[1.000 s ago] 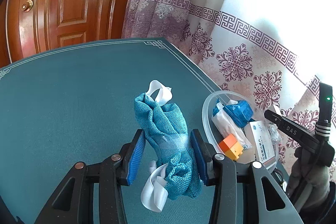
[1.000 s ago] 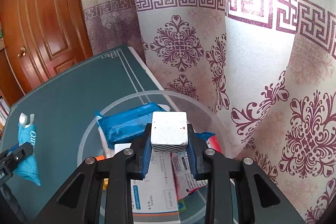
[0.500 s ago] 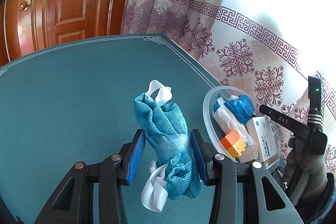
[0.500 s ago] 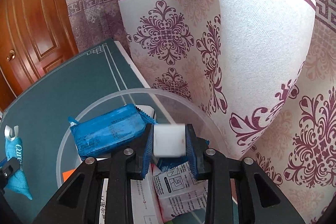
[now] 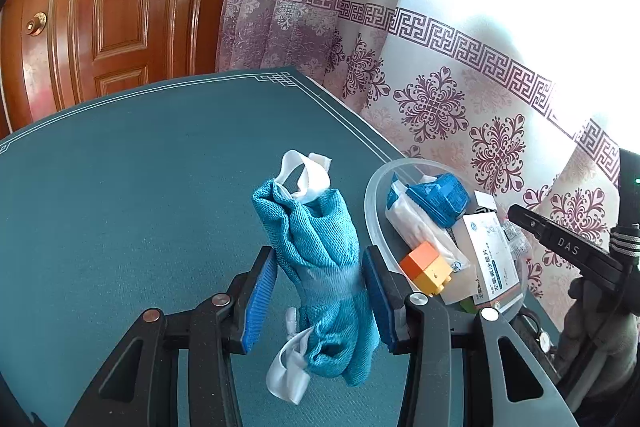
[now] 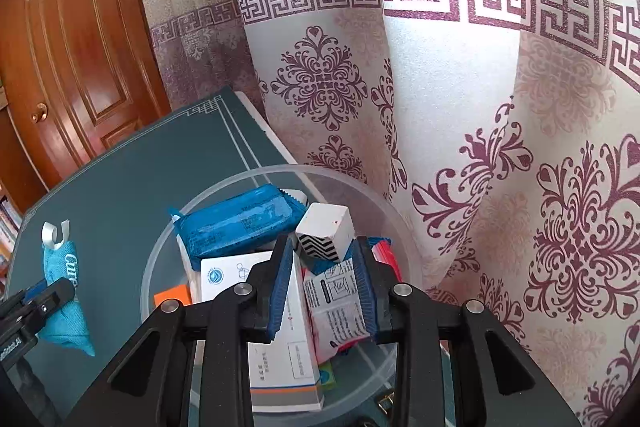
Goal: Organize objects
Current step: 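Carry the blue cloth with the left gripper over the clear bowl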
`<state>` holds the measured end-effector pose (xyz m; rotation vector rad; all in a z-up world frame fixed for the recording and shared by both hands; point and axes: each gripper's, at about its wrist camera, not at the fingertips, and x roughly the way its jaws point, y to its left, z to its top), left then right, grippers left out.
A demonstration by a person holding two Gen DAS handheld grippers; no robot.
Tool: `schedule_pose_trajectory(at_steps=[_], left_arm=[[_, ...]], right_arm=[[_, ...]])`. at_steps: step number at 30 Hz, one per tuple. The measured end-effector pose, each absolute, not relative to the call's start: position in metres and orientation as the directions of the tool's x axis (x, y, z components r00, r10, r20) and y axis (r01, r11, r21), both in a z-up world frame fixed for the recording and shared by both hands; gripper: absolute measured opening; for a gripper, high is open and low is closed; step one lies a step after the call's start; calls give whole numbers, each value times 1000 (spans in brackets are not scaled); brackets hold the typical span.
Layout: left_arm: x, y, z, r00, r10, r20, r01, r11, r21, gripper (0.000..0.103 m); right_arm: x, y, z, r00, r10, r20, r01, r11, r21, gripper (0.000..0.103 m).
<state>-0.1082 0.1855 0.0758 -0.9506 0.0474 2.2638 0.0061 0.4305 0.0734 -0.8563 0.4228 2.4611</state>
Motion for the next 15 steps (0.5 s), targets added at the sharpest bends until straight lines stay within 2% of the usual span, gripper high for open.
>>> schedule_pose_trajectory(at_steps=[3,5,9,15], left_arm=[[-103,189,77,-508,578,-639,-612,-764,-204,47],[-100,193,79,-505,583,-636,-626,-755,-196,47],[-96,198,81,-511,587,-628,-639,-748,-180,47],[-98,187,69,-532,530,-661,-588,-792,-161,47]], right_arm=[[16,426,73,-686,333,-647,-532,-836,134,37],[22,423,71,-690,326,-646,-523,-842,134,45],[31,417,70,-699,318,-641,-500,-857,120,46],[43,414,69,-720,288,-631,-472,-870,142,47]])
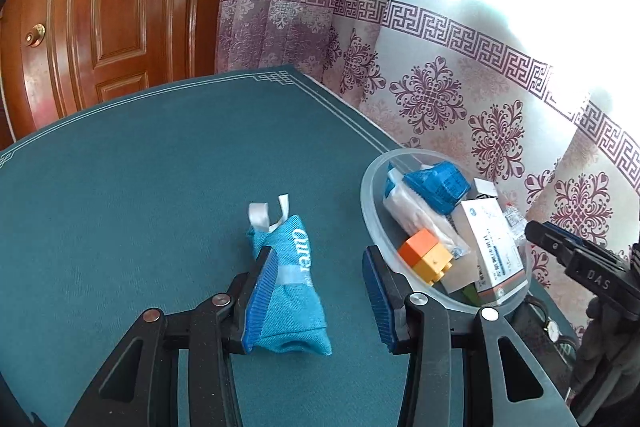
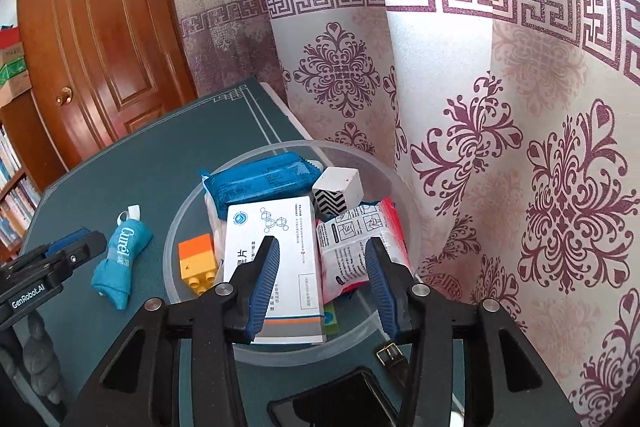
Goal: Organize objects
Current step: 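Carry the blue cloth with the left gripper over the clear bowl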
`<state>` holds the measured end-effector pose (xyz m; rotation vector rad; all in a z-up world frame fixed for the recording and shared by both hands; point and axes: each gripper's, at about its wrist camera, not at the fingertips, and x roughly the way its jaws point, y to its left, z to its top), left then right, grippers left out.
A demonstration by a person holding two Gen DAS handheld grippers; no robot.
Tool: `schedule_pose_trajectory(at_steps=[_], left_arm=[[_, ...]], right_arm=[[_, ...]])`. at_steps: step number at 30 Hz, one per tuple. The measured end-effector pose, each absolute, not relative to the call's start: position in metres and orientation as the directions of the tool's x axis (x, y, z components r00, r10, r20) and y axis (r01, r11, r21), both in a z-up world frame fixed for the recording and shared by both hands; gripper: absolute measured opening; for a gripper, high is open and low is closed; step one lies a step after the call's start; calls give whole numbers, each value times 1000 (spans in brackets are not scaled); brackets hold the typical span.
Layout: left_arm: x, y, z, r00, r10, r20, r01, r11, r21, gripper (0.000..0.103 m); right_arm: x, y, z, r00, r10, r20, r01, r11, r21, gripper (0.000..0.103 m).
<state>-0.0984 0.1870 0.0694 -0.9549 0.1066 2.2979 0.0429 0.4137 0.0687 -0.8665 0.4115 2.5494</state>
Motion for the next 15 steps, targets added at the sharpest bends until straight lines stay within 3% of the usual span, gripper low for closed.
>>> schedule_pose_trajectory(at_steps=[3,15], left_arm=[[-102,181,57,-534,482,-694,-549,-822,-148,48],[-111,202,39,-542,393,-743,-518,-852,-73,47]], right_arm=[[45,413,66,-731,269,-627,-462,-872,164,53],[45,402,61,-764,190,-617,-370,-912,178,53]])
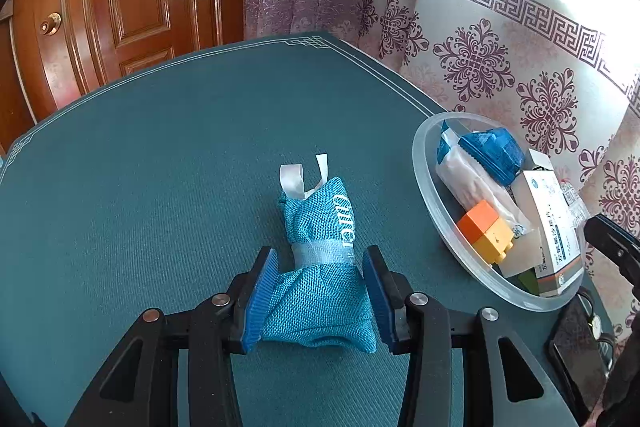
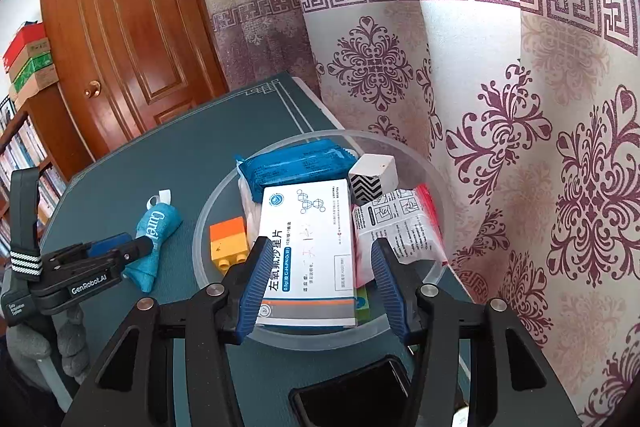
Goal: Organize objects
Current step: 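Carry the blue cloth with the left gripper over the clear bowl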
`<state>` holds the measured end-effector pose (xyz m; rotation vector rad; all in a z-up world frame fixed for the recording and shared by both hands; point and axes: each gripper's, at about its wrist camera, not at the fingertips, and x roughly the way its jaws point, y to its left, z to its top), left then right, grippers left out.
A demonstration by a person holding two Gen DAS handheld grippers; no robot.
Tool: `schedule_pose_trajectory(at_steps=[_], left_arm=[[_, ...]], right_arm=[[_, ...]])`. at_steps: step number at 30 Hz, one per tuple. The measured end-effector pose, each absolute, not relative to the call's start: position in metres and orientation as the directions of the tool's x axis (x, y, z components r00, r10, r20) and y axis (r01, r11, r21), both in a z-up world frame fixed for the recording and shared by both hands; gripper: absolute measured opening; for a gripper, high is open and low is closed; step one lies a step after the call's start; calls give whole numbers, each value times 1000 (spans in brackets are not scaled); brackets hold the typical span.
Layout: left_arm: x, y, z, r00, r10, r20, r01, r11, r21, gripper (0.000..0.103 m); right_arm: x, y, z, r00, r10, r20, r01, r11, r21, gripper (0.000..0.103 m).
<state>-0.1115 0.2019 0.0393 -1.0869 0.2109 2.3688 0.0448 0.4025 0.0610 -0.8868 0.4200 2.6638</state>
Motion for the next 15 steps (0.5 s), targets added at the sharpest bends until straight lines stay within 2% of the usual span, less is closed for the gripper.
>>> schedule_pose_trajectory(at_steps=[3,9,15], left_arm=[[-113,205,36,-544,379,-749,-511,-857,-64,47],[-111,212,34,-547,362,-755,-508,-860,-44,39],[-101,219,55,-562,395,-727,-522,-851,-59,37]], right_arm=[[50,403,61,-770,181,-612,-358,-917,178,53],[56,404,60,-778,161,-607,-331,-927,178,53],[65,405,62,-787,155,-597,-315,-933,172,53]])
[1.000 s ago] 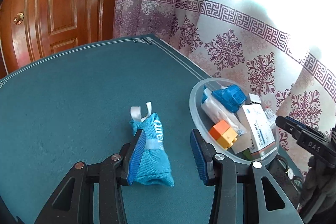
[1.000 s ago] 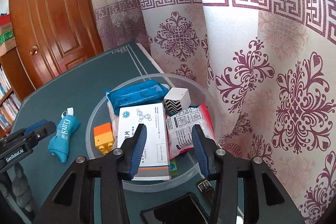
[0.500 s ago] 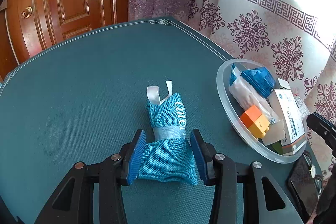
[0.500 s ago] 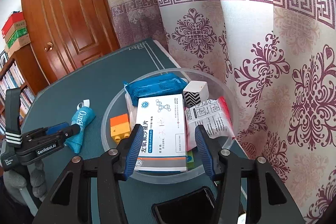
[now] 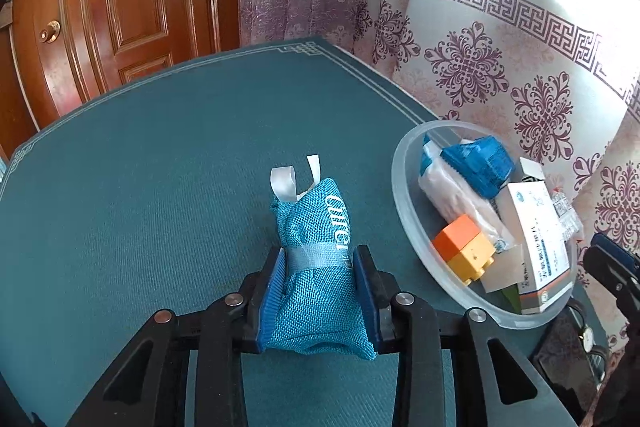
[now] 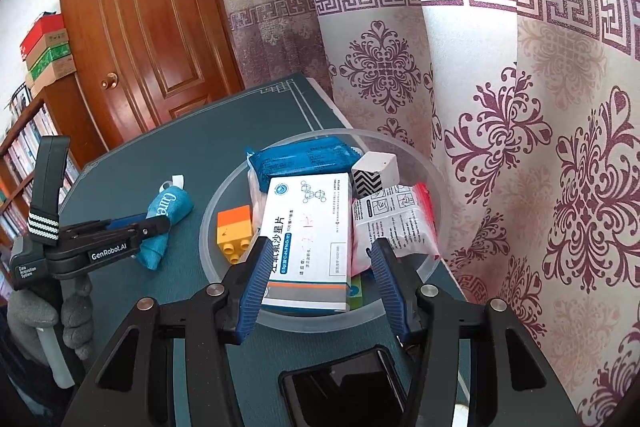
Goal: Organize objects
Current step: 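Carry the blue cloth with the left gripper over the clear bowl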
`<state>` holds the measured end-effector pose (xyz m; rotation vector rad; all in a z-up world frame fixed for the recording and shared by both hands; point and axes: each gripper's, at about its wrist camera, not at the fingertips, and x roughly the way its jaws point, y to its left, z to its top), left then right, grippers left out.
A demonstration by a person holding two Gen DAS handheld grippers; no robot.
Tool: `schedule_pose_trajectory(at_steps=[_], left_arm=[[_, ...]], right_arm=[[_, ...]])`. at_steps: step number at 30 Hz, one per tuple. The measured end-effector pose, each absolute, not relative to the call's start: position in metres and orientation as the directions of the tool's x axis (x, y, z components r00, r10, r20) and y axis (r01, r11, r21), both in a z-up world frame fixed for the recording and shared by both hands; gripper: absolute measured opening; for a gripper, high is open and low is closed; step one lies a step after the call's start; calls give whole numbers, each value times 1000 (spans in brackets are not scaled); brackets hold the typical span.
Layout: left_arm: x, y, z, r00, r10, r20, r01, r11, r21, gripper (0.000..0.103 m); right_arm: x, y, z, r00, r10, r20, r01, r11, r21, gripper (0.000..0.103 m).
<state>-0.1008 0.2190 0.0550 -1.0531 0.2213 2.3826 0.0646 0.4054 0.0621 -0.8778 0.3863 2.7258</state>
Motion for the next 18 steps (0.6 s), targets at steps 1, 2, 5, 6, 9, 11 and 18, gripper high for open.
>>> schedule_pose_trajectory(at_steps=[1,2,5,6,9,11,18], left_arm=[[-98,222,61,-566,405,-718,-530,-846,-59,37],[-95,225,66,-569,418,-709,-541,-839,-61,37],[-85,238,80,-550,472,-689,-582,-808,-89,37],[-83,243,82,-537,491,-686,-598,-795,-101,37],[-74,259,83,-489,543,-683,-639,-756,-144,37],[-72,269,80,-447,573,-688,-656,-732,-184,37],[-69,294,69,-370,624,-688,-667,-694,-270,37]], right_arm=[[66,406,63,-789,156,-594,-314,-933,172,53],[67,407,65,-792,156,-590,-313,-934,173,53],[70,409,67,-799,158,-580,-313,-933,177,53],[70,410,68,-800,158,-579,-313,-933,178,53],[73,413,68,-801,159,-577,-315,-932,181,53],[75,416,68,-801,163,-576,-320,-930,182,53],[79,425,67,-801,168,-575,-335,-922,196,53]])
